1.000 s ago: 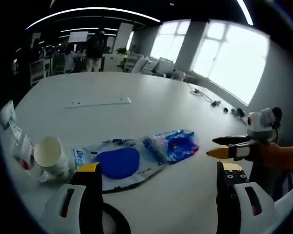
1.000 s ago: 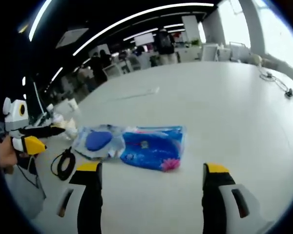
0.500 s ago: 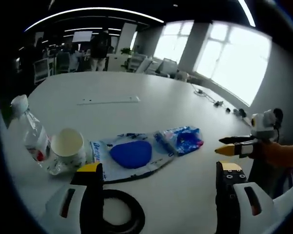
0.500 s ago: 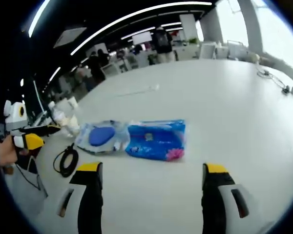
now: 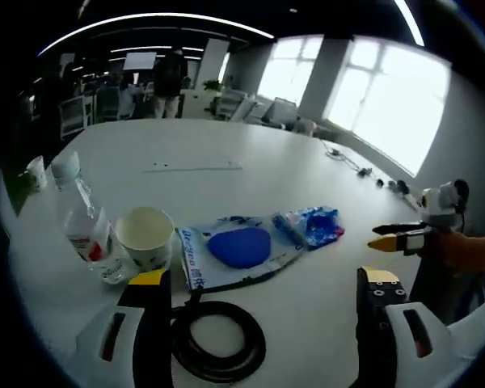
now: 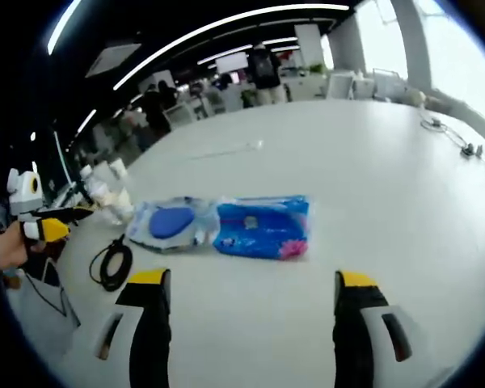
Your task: Arrange the tabletop items into an orderly group along one side of the table until the central work area is clear of visible clutter.
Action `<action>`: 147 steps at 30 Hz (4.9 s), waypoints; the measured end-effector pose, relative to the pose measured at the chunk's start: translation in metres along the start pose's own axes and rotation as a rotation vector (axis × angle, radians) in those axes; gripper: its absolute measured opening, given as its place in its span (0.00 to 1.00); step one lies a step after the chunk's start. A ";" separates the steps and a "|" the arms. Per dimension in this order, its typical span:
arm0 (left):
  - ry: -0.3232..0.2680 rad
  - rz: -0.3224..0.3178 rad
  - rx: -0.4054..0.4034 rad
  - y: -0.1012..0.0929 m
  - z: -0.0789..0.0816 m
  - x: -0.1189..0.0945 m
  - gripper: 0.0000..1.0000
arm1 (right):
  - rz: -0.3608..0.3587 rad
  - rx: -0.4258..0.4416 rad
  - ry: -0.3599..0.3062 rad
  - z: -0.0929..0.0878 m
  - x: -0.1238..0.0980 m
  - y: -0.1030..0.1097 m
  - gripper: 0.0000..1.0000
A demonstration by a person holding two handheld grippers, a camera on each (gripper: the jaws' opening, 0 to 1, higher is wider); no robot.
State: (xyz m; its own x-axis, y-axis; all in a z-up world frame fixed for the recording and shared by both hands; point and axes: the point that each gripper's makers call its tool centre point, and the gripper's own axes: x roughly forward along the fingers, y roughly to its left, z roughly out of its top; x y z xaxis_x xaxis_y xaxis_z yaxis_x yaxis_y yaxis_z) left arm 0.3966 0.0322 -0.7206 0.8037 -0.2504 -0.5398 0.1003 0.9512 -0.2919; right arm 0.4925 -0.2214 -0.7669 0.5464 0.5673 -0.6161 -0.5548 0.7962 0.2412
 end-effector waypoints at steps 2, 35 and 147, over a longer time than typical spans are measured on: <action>-0.004 0.004 -0.006 0.006 -0.001 -0.005 0.92 | -0.002 0.005 -0.001 -0.001 0.000 0.003 0.80; -0.035 0.099 -0.098 0.087 -0.025 -0.068 0.91 | -0.021 -0.036 -0.013 0.002 -0.011 0.029 0.81; 0.100 0.059 -0.216 0.070 -0.079 -0.017 0.67 | 0.386 -0.069 0.191 -0.050 0.082 0.224 0.53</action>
State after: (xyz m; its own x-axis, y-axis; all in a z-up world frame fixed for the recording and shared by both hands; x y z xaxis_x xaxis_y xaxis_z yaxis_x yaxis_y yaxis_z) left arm 0.3440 0.0883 -0.7942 0.7411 -0.2224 -0.6335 -0.0815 0.9068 -0.4137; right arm 0.3819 -0.0065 -0.8009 0.1680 0.7664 -0.6200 -0.7399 0.5136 0.4344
